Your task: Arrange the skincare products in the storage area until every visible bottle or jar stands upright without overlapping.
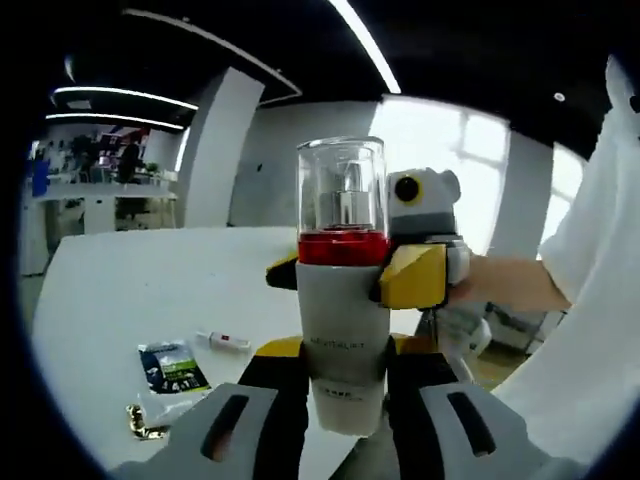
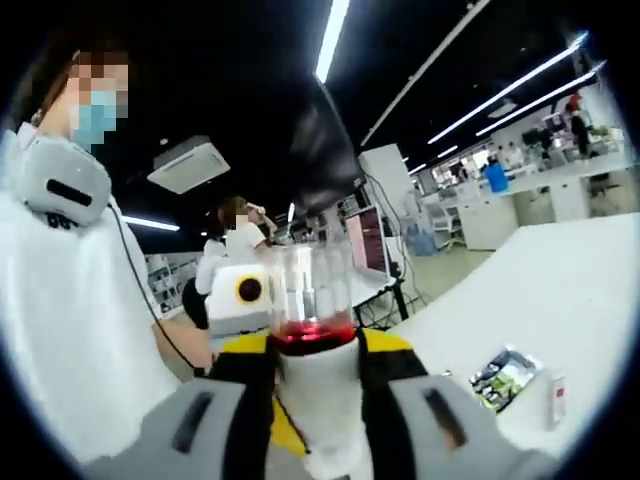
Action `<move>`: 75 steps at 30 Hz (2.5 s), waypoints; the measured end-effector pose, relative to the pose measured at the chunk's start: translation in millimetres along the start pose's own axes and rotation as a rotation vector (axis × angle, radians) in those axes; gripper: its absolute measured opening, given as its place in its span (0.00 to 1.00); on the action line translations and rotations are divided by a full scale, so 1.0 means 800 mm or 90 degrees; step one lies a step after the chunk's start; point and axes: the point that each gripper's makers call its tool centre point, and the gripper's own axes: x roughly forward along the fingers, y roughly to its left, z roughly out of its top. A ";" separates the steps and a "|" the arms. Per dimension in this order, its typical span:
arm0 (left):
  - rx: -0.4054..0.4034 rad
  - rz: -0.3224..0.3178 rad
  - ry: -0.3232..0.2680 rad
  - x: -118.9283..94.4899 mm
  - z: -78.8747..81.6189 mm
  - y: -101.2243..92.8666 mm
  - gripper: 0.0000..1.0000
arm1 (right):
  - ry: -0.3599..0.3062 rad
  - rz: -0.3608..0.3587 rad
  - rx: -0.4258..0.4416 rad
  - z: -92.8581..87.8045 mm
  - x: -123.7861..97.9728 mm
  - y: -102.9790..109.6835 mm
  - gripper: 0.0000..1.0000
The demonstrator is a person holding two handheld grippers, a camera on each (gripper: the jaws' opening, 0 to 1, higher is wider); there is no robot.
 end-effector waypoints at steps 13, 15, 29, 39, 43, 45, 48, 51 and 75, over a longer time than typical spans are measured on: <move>0.056 0.195 0.019 0.051 0.011 0.015 0.26 | -0.069 -0.408 0.112 0.013 -0.052 -0.068 0.30; 0.062 0.212 0.012 0.051 0.015 0.009 0.26 | -0.078 -0.401 0.125 0.016 -0.060 -0.069 0.29; 0.116 0.151 0.007 0.053 0.019 -0.025 0.26 | -0.074 -0.309 0.028 0.023 -0.089 -0.045 0.26; 0.110 0.015 0.002 0.065 0.038 -0.051 0.33 | -0.020 -0.172 -0.087 0.045 -0.090 -0.011 0.26; 0.137 -0.076 0.020 0.061 0.048 -0.069 0.34 | -0.009 -0.061 -0.104 0.061 -0.087 0.011 0.26; 0.154 -0.104 0.021 0.059 0.055 -0.074 0.35 | -0.014 -0.008 -0.106 0.073 -0.088 0.014 0.26; 0.158 -0.154 0.040 0.056 0.059 -0.081 0.35 | -0.016 0.061 -0.110 0.088 -0.087 0.024 0.26; 0.175 -0.195 0.065 0.055 0.058 -0.087 0.36 | -0.007 0.101 -0.130 0.095 -0.087 0.030 0.26; 0.192 -0.232 0.175 0.136 -0.010 -0.053 0.27 | 0.067 0.040 -0.125 0.021 -0.104 -0.057 0.29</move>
